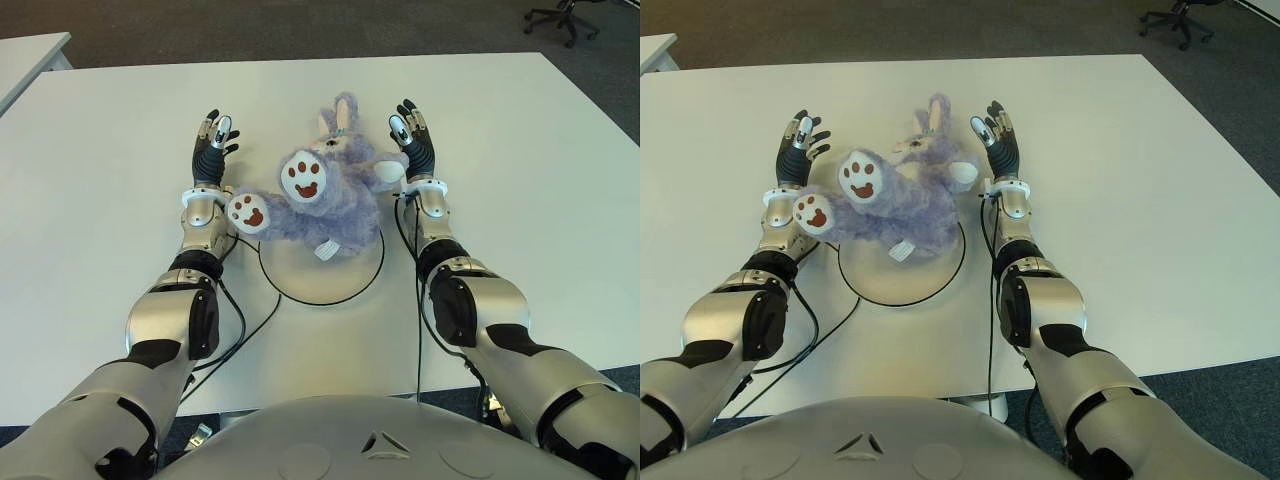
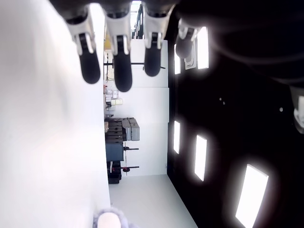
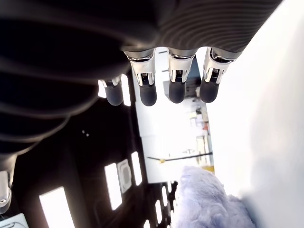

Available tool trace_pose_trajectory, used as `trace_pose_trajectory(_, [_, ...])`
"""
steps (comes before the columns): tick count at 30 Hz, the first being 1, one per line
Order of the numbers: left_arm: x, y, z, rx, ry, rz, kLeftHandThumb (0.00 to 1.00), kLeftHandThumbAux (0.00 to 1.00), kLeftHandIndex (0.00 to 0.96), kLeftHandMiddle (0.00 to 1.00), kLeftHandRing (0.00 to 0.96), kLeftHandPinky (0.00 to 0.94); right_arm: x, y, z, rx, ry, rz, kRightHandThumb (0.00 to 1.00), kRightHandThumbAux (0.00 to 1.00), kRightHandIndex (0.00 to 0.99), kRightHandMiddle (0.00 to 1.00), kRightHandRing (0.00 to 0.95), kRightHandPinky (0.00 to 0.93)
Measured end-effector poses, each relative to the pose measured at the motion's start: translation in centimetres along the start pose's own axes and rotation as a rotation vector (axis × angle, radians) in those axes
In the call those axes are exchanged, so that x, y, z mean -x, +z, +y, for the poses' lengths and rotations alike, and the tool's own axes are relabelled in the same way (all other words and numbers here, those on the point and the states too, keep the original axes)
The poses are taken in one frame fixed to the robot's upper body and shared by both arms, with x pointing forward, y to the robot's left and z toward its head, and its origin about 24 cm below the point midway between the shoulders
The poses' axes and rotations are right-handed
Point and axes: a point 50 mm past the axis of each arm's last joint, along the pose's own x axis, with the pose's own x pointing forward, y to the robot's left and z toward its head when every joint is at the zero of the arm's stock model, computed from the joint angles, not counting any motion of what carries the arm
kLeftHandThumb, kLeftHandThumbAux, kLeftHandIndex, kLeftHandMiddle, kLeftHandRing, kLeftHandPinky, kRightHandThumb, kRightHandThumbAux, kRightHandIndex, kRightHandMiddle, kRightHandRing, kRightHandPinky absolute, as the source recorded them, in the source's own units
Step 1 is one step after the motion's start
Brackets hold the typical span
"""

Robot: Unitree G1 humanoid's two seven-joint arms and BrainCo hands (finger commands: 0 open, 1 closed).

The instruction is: Put the doll into the plate.

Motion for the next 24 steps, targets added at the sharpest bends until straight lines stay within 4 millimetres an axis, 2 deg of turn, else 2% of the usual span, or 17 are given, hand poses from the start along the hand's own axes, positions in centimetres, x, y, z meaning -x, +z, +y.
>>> trace_pose_trajectory(7, [0.02, -0.01, 0.07, -0.002, 0.002, 0.0, 0.0, 0.341, 0.031, 0.148, 0.202, 0.255, 0.04, -0.3, 0.04, -0.013, -0.005, 0.025, 0.0, 0.493, 0.0, 0.0, 0.0, 0.0])
trace_pose_trajectory(15, [0.07, -0.06, 0.22, -0.007, 0.008, 0.001, 0.0, 0.354, 0.031, 0.147, 0.213, 0.319, 0.07, -0.66, 0.07, -0.032, -0.021, 0.057, 0.0, 0.499, 0.0, 0.006, 0.0, 0.0])
trace_pose_trajectory(19, [0.09, -0.08, 0.31, -0.008, 0.01, 0.001, 0.0, 0.353, 0.033, 0.144, 0.205, 0.268, 0.1, -0.74, 0.13, -0.04, -0.029, 0.061, 0.0, 0.506, 0.0, 0.01, 0.0, 0.0])
trace_pose_trajectory(24, [0.11, -0.08, 0.41, -0.01, 0.012, 0.001, 0.0, 0.352, 0.034, 0.136, 0.196, 0.289, 0.15, -0.94, 0.12, -0.047, -0.044, 0.077, 0.0, 0.512, 0.0, 0.012, 0.0, 0.0])
